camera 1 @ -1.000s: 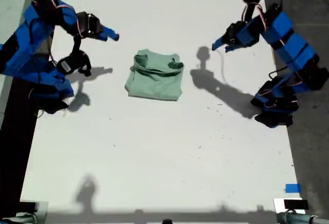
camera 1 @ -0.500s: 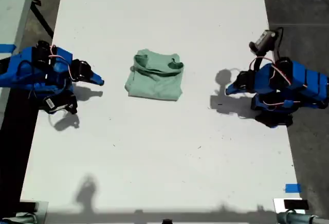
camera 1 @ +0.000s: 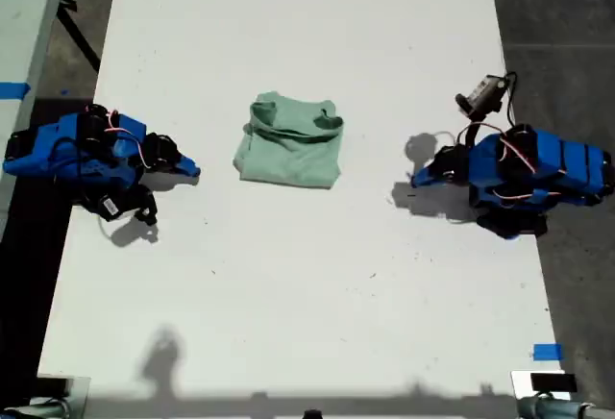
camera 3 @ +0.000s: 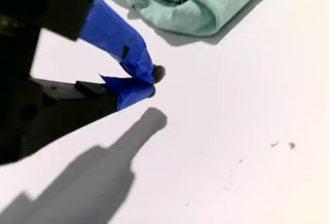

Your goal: Fold t-shirt

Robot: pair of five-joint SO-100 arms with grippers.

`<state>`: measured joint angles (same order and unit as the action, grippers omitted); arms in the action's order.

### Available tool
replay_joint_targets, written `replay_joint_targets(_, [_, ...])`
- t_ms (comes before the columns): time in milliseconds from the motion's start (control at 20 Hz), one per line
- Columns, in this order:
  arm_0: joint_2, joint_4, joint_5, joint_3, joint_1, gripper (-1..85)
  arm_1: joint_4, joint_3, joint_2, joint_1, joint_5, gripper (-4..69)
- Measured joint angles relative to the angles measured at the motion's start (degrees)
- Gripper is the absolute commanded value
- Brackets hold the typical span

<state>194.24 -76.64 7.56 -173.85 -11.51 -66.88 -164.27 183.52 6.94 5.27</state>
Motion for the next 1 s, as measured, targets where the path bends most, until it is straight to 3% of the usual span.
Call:
replay_joint_targets(200, [0.62,-1.05,-0.18,-0.18,0.00,0.0,15.64,16.52,-28.04,0.26,7.65,-1.1])
replay_joint_targets(300, [0.18,-1.05,-0.18,-0.18,0.00,0.0,19.78,29.27,-45.53,1.32,12.92,-1.2])
replay_joint_targets(550, [-0.44,-1.05,-0.18,-0.18,-0.70,0.0,20.57,62.75,-83.23,2.55,22.15,-1.2])
replay_joint_targets(750, [-0.44,-1.05,-0.18,-0.18,-0.70,0.0,18.11,89.65,-108.81,2.02,25.22,-1.3])
replay_joint_targets(1000, [-0.44,-1.05,-0.18,-0.18,-0.70,0.0,14.06,104.50,-121.20,0.97,26.02,-1.3])
